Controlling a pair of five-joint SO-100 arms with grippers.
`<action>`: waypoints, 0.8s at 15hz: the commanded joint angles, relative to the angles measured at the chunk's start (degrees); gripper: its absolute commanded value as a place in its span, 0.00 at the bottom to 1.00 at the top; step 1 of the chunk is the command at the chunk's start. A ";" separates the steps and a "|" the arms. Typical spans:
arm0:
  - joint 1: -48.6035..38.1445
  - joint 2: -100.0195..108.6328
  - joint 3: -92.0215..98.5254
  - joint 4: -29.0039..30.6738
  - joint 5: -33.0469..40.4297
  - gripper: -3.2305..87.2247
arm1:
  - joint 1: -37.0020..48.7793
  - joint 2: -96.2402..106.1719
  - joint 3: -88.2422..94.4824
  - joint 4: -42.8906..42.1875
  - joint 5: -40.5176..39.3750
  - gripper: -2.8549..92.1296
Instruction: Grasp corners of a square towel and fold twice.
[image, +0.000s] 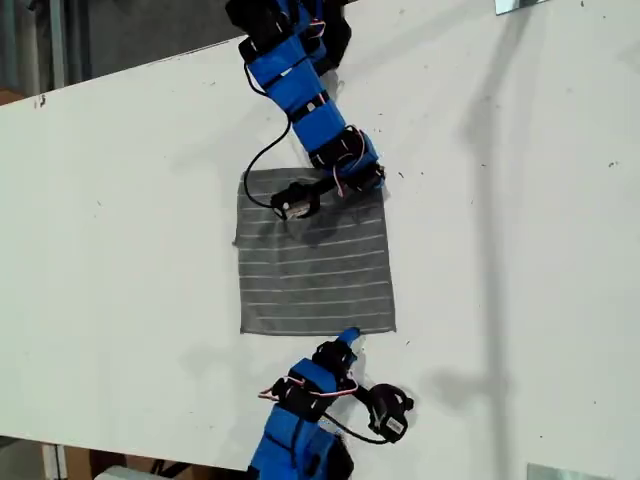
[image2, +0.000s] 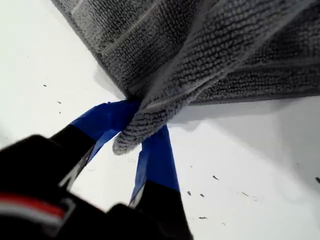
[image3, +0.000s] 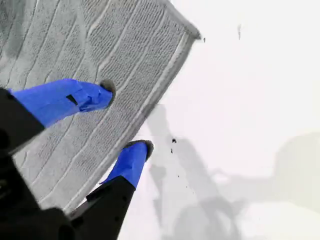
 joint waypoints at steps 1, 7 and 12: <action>3.16 -6.77 -4.83 -6.24 -0.44 0.28 | -0.79 -0.44 -0.18 -0.44 -0.18 0.03; 4.13 -20.57 -7.38 -18.02 1.49 0.30 | -2.29 0.00 -0.44 -1.05 0.35 0.03; 6.68 -32.17 -21.18 -17.49 1.85 0.08 | -2.29 -0.26 -1.14 -1.14 0.26 0.03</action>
